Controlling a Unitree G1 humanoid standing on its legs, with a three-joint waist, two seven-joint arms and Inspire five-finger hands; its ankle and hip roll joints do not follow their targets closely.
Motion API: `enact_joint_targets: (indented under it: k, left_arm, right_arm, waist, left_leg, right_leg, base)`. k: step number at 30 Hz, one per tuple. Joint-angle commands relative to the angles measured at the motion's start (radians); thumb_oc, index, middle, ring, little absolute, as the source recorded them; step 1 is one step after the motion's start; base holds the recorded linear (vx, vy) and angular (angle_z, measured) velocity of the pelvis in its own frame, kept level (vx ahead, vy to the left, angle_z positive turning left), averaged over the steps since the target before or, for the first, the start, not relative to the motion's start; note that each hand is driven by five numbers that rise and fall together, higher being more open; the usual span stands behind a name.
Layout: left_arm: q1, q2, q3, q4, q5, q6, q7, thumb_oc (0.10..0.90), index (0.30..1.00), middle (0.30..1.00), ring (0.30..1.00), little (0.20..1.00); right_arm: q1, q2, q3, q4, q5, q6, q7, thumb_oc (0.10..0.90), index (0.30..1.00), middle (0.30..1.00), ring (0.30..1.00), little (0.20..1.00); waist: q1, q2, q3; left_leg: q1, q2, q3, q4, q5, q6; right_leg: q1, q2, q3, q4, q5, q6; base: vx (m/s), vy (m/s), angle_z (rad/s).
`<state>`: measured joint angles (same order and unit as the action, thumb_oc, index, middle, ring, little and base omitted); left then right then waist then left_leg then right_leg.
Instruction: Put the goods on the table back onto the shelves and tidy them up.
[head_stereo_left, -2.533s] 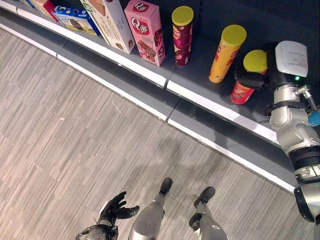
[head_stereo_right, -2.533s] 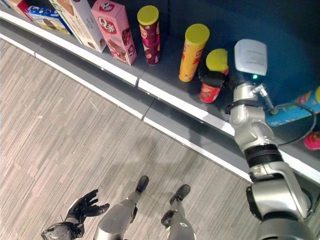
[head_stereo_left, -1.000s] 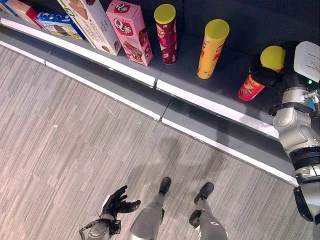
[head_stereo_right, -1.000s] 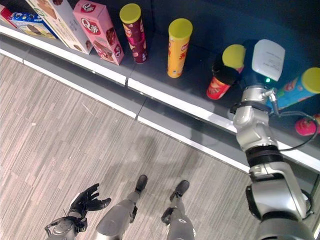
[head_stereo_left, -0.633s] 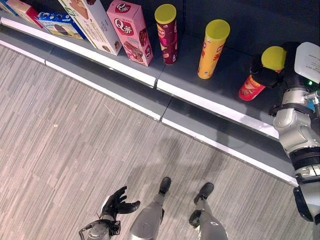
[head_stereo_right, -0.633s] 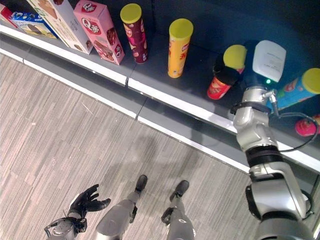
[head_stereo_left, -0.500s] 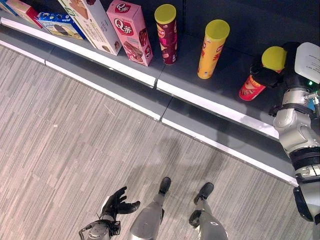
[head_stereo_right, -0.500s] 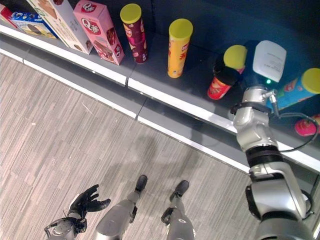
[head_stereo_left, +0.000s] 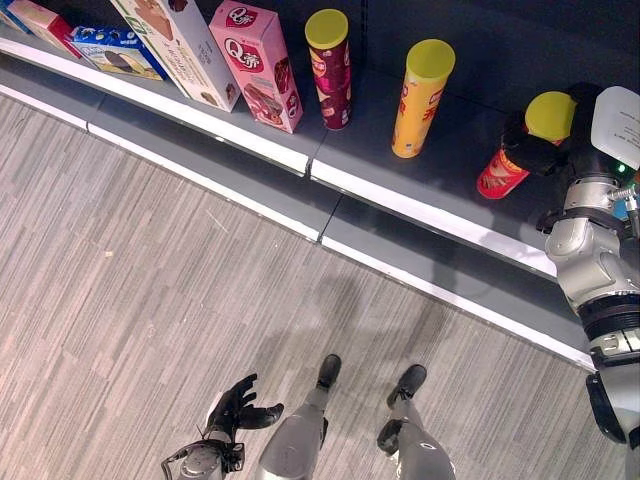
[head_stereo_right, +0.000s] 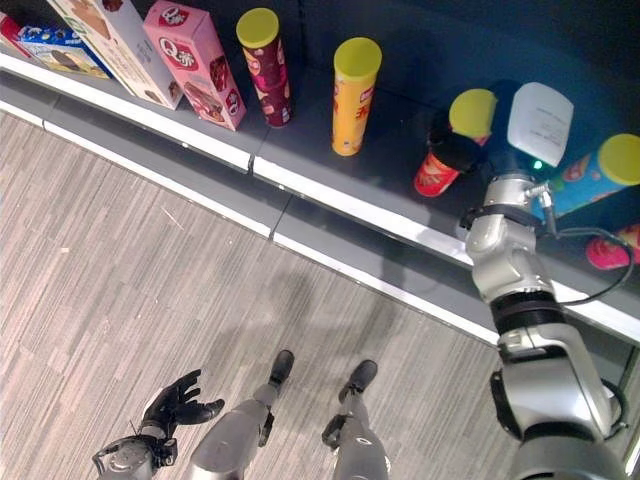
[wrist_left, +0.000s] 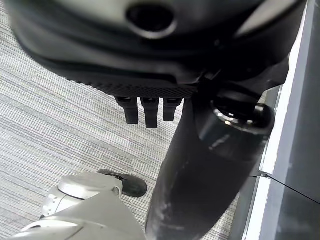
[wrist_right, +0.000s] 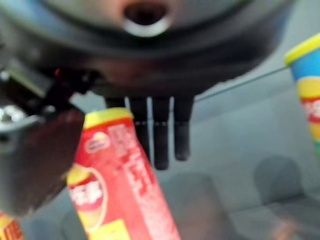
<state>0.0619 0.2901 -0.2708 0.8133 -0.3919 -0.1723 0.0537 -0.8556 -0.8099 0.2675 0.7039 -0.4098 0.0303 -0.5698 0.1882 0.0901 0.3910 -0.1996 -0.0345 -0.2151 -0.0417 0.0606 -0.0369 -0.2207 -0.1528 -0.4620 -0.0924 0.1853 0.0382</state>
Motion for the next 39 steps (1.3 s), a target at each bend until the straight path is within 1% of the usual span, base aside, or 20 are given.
enact_joint_targets:
  k: [1, 15, 18, 19, 20, 22, 24, 25, 27, 28, 30, 31, 32, 33, 34, 35, 36, 37, 38, 39]
  left_arm:
    - [0.013, 0.038, -0.025, 0.025, -0.009, -0.049, 0.020, 0.800, 0.900, 0.900, 0.900, 0.900]
    - [0.008, 0.040, -0.024, 0.036, 0.002, -0.048, 0.021, 0.800, 0.900, 0.900, 0.900, 0.900]
    - [0.005, 0.037, -0.020, 0.041, 0.010, -0.044, 0.022, 0.800, 0.900, 0.900, 0.900, 0.900]
    - [0.002, 0.032, -0.006, 0.045, 0.020, -0.040, 0.024, 0.800, 0.900, 0.900, 0.900, 0.900]
    - [0.002, 0.034, -0.007, 0.045, 0.021, -0.040, 0.025, 0.800, 0.900, 0.900, 0.900, 0.900]
    - [0.000, 0.031, 0.006, 0.047, 0.024, -0.035, 0.023, 0.800, 0.900, 0.900, 0.900, 0.900]
    - [-0.003, 0.026, 0.017, 0.055, 0.035, -0.026, 0.021, 0.800, 0.900, 0.900, 0.900, 0.900]
    - [-0.004, 0.020, 0.030, 0.068, 0.054, -0.018, 0.016, 0.800, 0.900, 0.900, 0.900, 0.900]
    - [0.003, 0.020, 0.042, 0.071, 0.063, -0.016, 0.015, 0.800, 0.900, 0.900, 0.900, 0.900]
    - [0.007, 0.019, 0.052, 0.072, 0.071, -0.013, 0.011, 0.800, 0.900, 0.900, 0.900, 0.900]
    - [0.014, 0.016, 0.073, 0.087, 0.081, -0.008, 0.008, 0.800, 0.900, 0.900, 0.900, 0.900]
    - [0.020, 0.016, 0.086, 0.091, 0.087, -0.005, 0.005, 0.800, 0.900, 0.900, 0.900, 0.900]
    - [0.028, 0.018, 0.101, 0.093, 0.091, 0.000, 0.000, 0.800, 0.900, 0.900, 0.900, 0.900]
    - [0.028, 0.019, 0.101, 0.093, 0.091, 0.000, 0.000, 0.800, 0.900, 0.900, 0.900, 0.900]
    - [0.041, 0.020, 0.138, 0.120, 0.110, 0.012, -0.027, 0.800, 0.900, 0.900, 0.900, 0.900]
    - [0.046, 0.019, 0.153, 0.139, 0.116, 0.018, -0.039, 0.800, 0.900, 0.900, 0.900, 0.900]
    - [0.047, 0.020, 0.153, 0.140, 0.117, 0.018, -0.040, 0.800, 0.900, 0.900, 0.900, 0.900]
    - [0.064, 0.020, 0.188, 0.147, 0.122, 0.017, -0.049, 0.800, 0.900, 0.900, 0.900, 0.900]
    - [0.066, 0.019, 0.205, 0.164, 0.132, 0.018, -0.055, 0.800, 0.900, 0.900, 0.900, 0.900]
    - [0.067, 0.022, 0.223, 0.177, 0.142, 0.014, -0.055, 0.800, 0.900, 0.900, 0.900, 0.900]
  right_arm:
    - [-0.119, -0.011, 0.016, 0.013, -0.001, -0.037, -0.078, 0.800, 0.900, 0.900, 0.900, 0.900]
    - [-0.121, -0.015, 0.012, 0.004, 0.003, -0.040, -0.087, 0.800, 0.900, 0.900, 0.900, 0.900]
    - [-0.101, -0.019, -0.011, -0.067, -0.023, -0.036, -0.108, 0.800, 0.900, 0.900, 0.900, 0.900]
    - [-0.066, -0.025, -0.043, -0.154, -0.063, -0.034, -0.124, 0.800, 0.900, 0.900, 0.900, 0.900]
    - [-0.061, -0.025, -0.048, -0.159, -0.064, -0.032, -0.122, 0.800, 0.900, 0.900, 0.900, 0.900]
    - [-0.009, -0.022, -0.094, -0.238, -0.092, -0.032, -0.126, 0.800, 0.900, 0.900, 0.900, 0.900]
    - [0.063, 0.000, -0.147, -0.328, -0.105, -0.042, -0.128, 0.800, 0.900, 0.900, 0.900, 0.900]
    - [0.122, 0.013, -0.171, -0.396, -0.121, -0.056, -0.109, 0.800, 0.900, 0.900, 0.900, 0.900]
    - [0.192, 0.034, -0.208, -0.467, -0.131, -0.067, -0.084, 0.800, 0.900, 0.900, 0.900, 0.900]
    - [0.231, 0.051, -0.228, -0.509, -0.121, -0.085, -0.069, 0.800, 0.900, 0.900, 0.900, 0.900]
    - [0.296, 0.084, -0.241, -0.549, -0.077, -0.119, -0.022, 0.800, 0.900, 0.900, 0.900, 0.900]
    - [0.337, 0.113, -0.253, -0.574, -0.009, -0.149, 0.019, 0.800, 0.900, 0.900, 0.900, 0.900]
    - [0.399, 0.150, -0.273, -0.602, 0.100, -0.183, 0.082, 0.800, 0.900, 0.900, 0.900, 0.900]
    - [0.400, 0.150, -0.274, -0.603, 0.100, -0.183, 0.083, 0.800, 0.900, 0.900, 0.900, 0.900]
    - [0.506, 0.211, -0.318, -0.617, 0.335, -0.256, 0.190, 0.800, 0.900, 0.900, 0.900, 0.900]
    - [0.533, 0.224, -0.327, -0.617, 0.383, -0.271, 0.215, 0.800, 0.900, 0.900, 0.900, 0.900]
    - [0.536, 0.224, -0.328, -0.619, 0.385, -0.272, 0.217, 0.800, 0.900, 0.900, 0.900, 0.900]
    - [0.605, 0.297, -0.354, -0.607, 0.539, -0.313, 0.285, 0.800, 0.900, 0.900, 0.900, 0.900]
    - [0.615, 0.307, -0.357, -0.607, 0.542, -0.317, 0.301, 0.800, 0.900, 0.900, 0.900, 0.900]
    - [0.634, 0.326, -0.365, -0.611, 0.574, -0.320, 0.322, 0.800, 0.900, 0.900, 0.900, 0.900]
  waist:
    - [0.017, -0.052, -0.051]
    - [0.014, -0.054, -0.053]
    - [0.010, -0.058, -0.058]
    - [0.003, -0.064, -0.061]
    - [0.003, -0.066, -0.061]
    - [-0.005, -0.075, -0.070]
    - [-0.015, -0.086, -0.082]
    - [-0.028, -0.096, -0.093]
    - [-0.034, -0.110, -0.105]
    - [-0.043, -0.117, -0.113]
    - [-0.060, -0.130, -0.129]
    - [-0.069, -0.137, -0.134]
    - [-0.076, -0.148, -0.139]
    - [-0.075, -0.149, -0.139]
    - [-0.103, -0.168, -0.160]
    - [-0.113, -0.172, -0.169]
    - [-0.111, -0.173, -0.169]
    - [-0.132, -0.176, -0.178]
    - [-0.137, -0.180, -0.180]
    - [-0.137, -0.178, -0.175]
  left_leg:
    - [-0.058, -0.014, 0.052, -0.046, 0.039, -0.013]
    - [-0.051, -0.011, 0.050, -0.046, 0.034, -0.016]
    - [-0.045, -0.010, 0.053, -0.046, 0.031, -0.015]
    - [-0.036, -0.007, 0.058, -0.046, 0.026, -0.014]
    - [-0.040, -0.010, 0.057, -0.046, 0.031, -0.012]
    - [-0.032, -0.009, 0.059, -0.046, 0.027, -0.010]
    - [-0.018, -0.007, 0.068, -0.046, 0.020, -0.008]
    - [-0.006, -0.004, 0.080, -0.046, 0.014, -0.006]
    - [0.011, -0.003, 0.095, -0.046, 0.005, -0.002]
    - [0.023, -0.003, 0.105, -0.046, -0.001, 0.001]
    - [0.047, 0.000, 0.127, -0.046, -0.012, 0.007]
    - [0.061, 0.001, 0.141, -0.046, -0.018, 0.011]
    - [0.081, 0.003, 0.161, -0.046, -0.026, 0.014]
    - [0.080, 0.002, 0.161, -0.046, -0.026, 0.015]
    - [0.115, 0.004, 0.198, -0.046, -0.042, 0.027]
    - [0.127, 0.004, 0.209, -0.046, -0.046, 0.033]
    - [0.128, 0.004, 0.212, -0.046, -0.047, 0.033]
    - [0.161, 0.001, 0.240, -0.046, -0.062, 0.047]
    - [0.174, 0.002, 0.264, -0.046, -0.067, 0.051]
    - [0.196, 0.007, 0.296, -0.046, -0.077, 0.055]
  right_leg:
    - [0.045, -0.084, 0.025, 0.005, -0.019, 0.146]
    - [0.053, -0.082, 0.026, 0.005, -0.024, 0.145]
    - [0.058, -0.080, 0.027, 0.005, -0.026, 0.145]
    - [0.065, -0.077, 0.032, 0.005, -0.030, 0.144]
    - [0.063, -0.079, 0.030, 0.005, -0.026, 0.144]
    - [0.069, -0.078, 0.033, 0.005, -0.027, 0.144]
    - [0.081, -0.078, 0.034, 0.005, -0.030, 0.144]
    - [0.090, -0.078, 0.036, 0.005, -0.032, 0.145]
    - [0.102, -0.077, 0.044, 0.005, -0.033, 0.145]
    - [0.108, -0.076, 0.053, 0.005, -0.034, 0.145]
    - [0.120, -0.074, 0.068, 0.005, -0.033, 0.146]
    - [0.125, -0.073, 0.080, 0.005, -0.032, 0.146]
    - [0.134, -0.070, 0.097, 0.005, -0.032, 0.147]
    - [0.133, -0.071, 0.098, 0.005, -0.031, 0.147]
    - [0.143, -0.067, 0.129, 0.005, -0.030, 0.149]
    - [0.146, -0.065, 0.141, 0.006, -0.028, 0.151]
    - [0.146, -0.065, 0.143, 0.006, -0.028, 0.152]
    - [0.145, -0.063, 0.177, 0.018, -0.018, 0.160]
    - [0.137, -0.068, 0.187, 0.030, -0.003, 0.170]
    - [0.131, -0.070, 0.198, 0.057, -0.001, 0.180]
  base:
    - [0.00, 0.000, 0.00]
    - [0.00, 0.000, 0.00]
    - [0.00, 0.000, 0.00]
    - [0.00, 0.000, 0.00]
    - [0.00, 0.000, 0.00]
    - [0.00, 0.000, 0.00]
    - [0.04, 0.021, 0.03]
    - [0.06, 0.023, 0.04]
    - [0.05, 0.033, -0.06]
    - [0.05, 0.049, -0.21]
    - [0.07, 0.056, -0.24]
    - [0.07, 0.066, -0.38]
    - [0.04, 0.048, -0.48]
    - [0.07, 0.089, -0.50]
    - [0.08, 0.089, -0.32]
    - [0.08, 0.089, -0.32]
    - [0.07, 0.135, -0.49]
    - [0.04, 0.152, -0.73]
    - [0.03, 0.215, -0.86]
    - [-0.02, 0.149, -1.00]
